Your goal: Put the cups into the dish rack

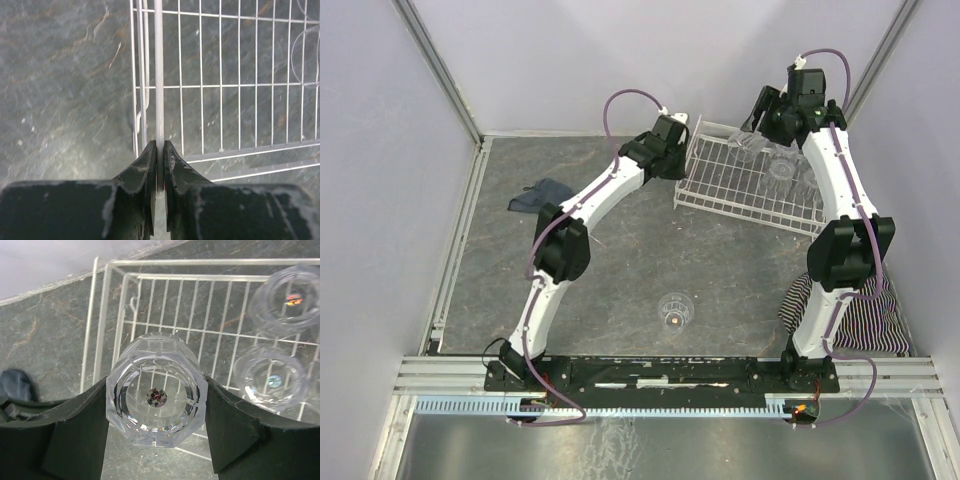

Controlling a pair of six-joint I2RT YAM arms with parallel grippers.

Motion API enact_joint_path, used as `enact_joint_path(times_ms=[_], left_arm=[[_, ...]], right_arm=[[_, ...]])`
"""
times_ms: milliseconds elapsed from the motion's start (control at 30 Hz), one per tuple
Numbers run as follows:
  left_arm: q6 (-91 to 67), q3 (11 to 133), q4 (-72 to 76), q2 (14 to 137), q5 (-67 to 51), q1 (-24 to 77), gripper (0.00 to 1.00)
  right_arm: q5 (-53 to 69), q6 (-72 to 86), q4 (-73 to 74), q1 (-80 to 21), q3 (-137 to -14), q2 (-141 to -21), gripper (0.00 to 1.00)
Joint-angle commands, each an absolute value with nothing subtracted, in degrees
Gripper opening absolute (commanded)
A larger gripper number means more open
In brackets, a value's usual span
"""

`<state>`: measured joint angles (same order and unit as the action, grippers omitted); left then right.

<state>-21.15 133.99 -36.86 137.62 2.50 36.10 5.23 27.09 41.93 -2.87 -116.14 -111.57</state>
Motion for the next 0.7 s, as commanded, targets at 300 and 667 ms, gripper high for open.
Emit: enact_joint_path(times_ms=[300, 667], left_arm=[[-24.1, 112.9, -41.1, 121.7, 5.9, 36.3, 0.14], [-28.4, 106.7, -43.5, 115.7, 3.5, 37.8, 0.14]], right_arm=[[-4.9, 17.1, 44.6, -8.7, -125.7, -115.2, 0.21], [-10.4, 14.9, 44.3, -12.6, -128.5, -119.3, 0.19]])
